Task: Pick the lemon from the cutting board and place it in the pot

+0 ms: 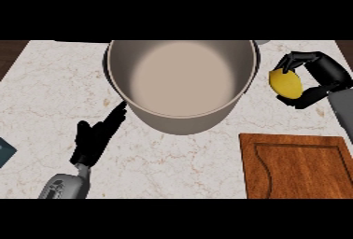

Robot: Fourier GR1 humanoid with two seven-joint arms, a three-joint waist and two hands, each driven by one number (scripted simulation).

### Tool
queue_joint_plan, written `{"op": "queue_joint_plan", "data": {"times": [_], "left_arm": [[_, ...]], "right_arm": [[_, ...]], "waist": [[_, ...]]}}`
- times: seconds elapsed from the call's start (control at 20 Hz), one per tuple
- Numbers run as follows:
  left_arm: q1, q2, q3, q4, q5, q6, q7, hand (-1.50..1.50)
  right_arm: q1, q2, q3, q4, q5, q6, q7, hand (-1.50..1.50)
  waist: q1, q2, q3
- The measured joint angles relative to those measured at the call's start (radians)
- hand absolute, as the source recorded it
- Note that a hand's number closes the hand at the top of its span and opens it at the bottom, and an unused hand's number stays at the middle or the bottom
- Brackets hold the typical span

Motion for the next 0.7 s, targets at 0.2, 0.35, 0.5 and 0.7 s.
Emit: {"op": "queue_joint_plan", "data": {"times": [0.2, 0.35, 0.5, 0.7], "left_arm": [[0.008, 0.003, 0.014, 0.005, -0.002, -0.002, -0.006, 0.00], [0.011, -0.004, 0.016, 0.020, -0.012, -0.001, -0.031, 0.00], [0.017, -0.008, 0.023, 0.011, -0.018, 0.009, -0.018, 0.00], [0.021, -0.004, 0.036, 0.022, -0.015, 0.000, -0.029, 0.00]], "right_arm": [[-0.085, 0.017, 0.016, 0.014, 0.036, -0.026, 0.004, 1.50], [-0.170, 0.041, 0.022, 0.032, 0.060, -0.037, 0.041, 1.50], [-0.232, 0.069, 0.030, 0.020, 0.080, -0.036, 0.087, 1.50], [-0.305, 0.100, 0.056, 0.004, 0.122, -0.041, 0.156, 1.50]], "waist": [[-0.015, -0.006, -0.001], [-0.019, -0.008, 0.000], [-0.027, -0.012, 0.000], [-0.034, -0.019, 0.000]]}}
